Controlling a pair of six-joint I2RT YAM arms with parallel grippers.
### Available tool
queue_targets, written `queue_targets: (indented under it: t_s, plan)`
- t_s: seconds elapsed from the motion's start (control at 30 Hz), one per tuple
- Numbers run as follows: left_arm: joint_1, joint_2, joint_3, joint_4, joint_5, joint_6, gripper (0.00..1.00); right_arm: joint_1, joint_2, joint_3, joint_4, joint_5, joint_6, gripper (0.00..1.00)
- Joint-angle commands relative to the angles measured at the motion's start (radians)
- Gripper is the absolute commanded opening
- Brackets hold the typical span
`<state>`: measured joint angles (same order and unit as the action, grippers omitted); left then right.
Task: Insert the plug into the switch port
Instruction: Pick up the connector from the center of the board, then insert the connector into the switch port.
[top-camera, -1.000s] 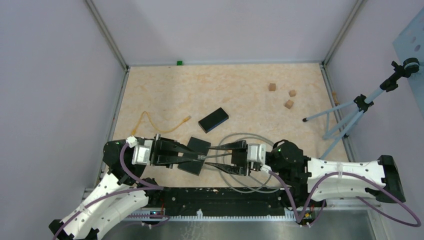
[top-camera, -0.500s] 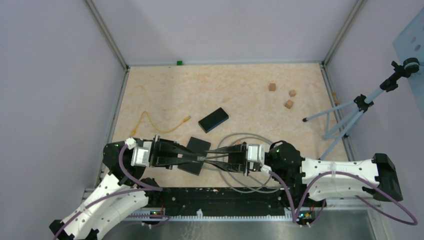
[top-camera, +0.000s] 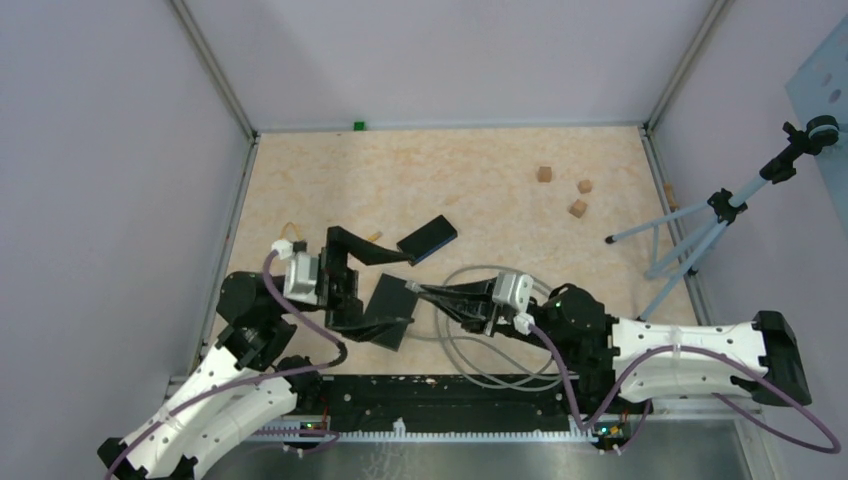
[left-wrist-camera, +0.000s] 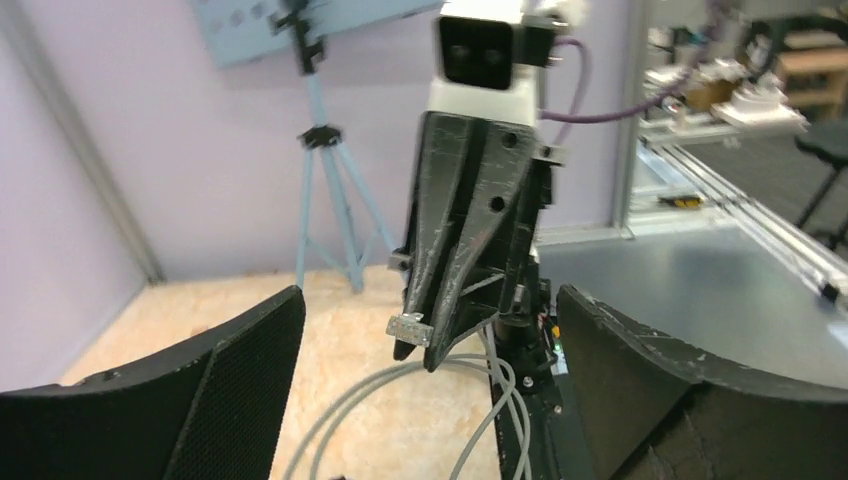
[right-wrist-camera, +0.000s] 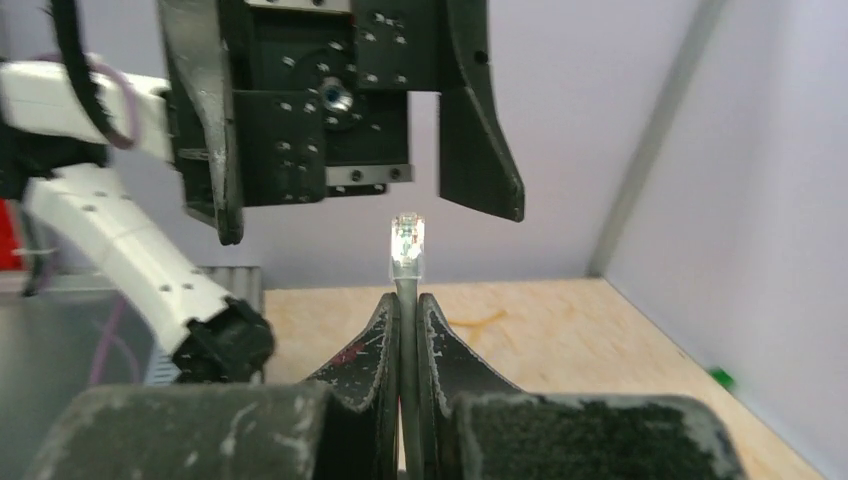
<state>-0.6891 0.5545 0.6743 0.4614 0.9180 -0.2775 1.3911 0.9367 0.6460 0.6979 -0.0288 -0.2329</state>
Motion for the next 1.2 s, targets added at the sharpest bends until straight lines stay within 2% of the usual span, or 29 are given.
queue_targets:
  t_s: [0.0, 0.03, 0.07, 0.13, 0.23, 0.33, 0.43, 0.5, 0.63, 0.7, 0.93, 1.07, 1.17]
  plan:
    - [0.002, 0.077, 0.120, -0.365, -0.356, 0.030, 0.99, -0.008, -0.074, 0.011, -0.186, 0.391, -0.007, 0.00]
    - [0.006, 0.121, 0.159, -0.504, -0.419, 0.040, 0.99, -0.023, -0.079, 0.023, -0.256, 0.498, 0.006, 0.00]
    - [0.016, 0.157, 0.177, -0.543, -0.436, 0.041, 0.99, -0.051, -0.084, 0.039, -0.331, 0.552, 0.036, 0.00]
    - [0.058, 0.207, 0.158, -0.512, -0.412, 0.009, 0.99, -0.158, -0.088, 0.069, -0.534, 0.575, 0.145, 0.00]
    - [0.176, 0.270, 0.092, -0.402, -0.367, -0.064, 0.99, -0.344, -0.073, 0.093, -0.707, 0.448, 0.309, 0.00]
    - [0.321, 0.404, 0.078, -0.356, -0.332, -0.118, 0.99, -0.510, -0.006, 0.113, -0.811, 0.258, 0.423, 0.00]
    - [0.354, 0.571, 0.114, -0.324, -0.315, -0.098, 0.99, -0.591, 0.107, 0.136, -0.852, 0.169, 0.472, 0.00]
    - [0.357, 0.648, 0.140, -0.306, -0.346, -0.066, 0.99, -0.606, 0.182, 0.150, -0.846, 0.166, 0.470, 0.00]
    - [0.362, 0.778, 0.200, -0.307, -0.473, -0.026, 0.99, -0.643, 0.301, 0.142, -0.730, 0.176, 0.475, 0.00]
    - [0.368, 0.832, 0.218, -0.286, -0.490, -0.019, 0.99, -0.664, 0.359, 0.155, -0.675, 0.175, 0.478, 0.00]
    - [0.376, 0.972, 0.158, -0.076, -0.543, 0.081, 0.99, -0.666, 0.533, 0.178, -0.523, 0.239, 0.440, 0.00]
    - [0.384, 1.091, 0.162, 0.056, -0.437, 0.160, 0.99, -0.666, 0.574, 0.153, -0.407, 0.256, 0.420, 0.00]
    - [0.388, 1.188, 0.213, 0.073, -0.336, 0.167, 0.99, -0.665, 0.611, 0.137, -0.325, 0.242, 0.401, 0.00]
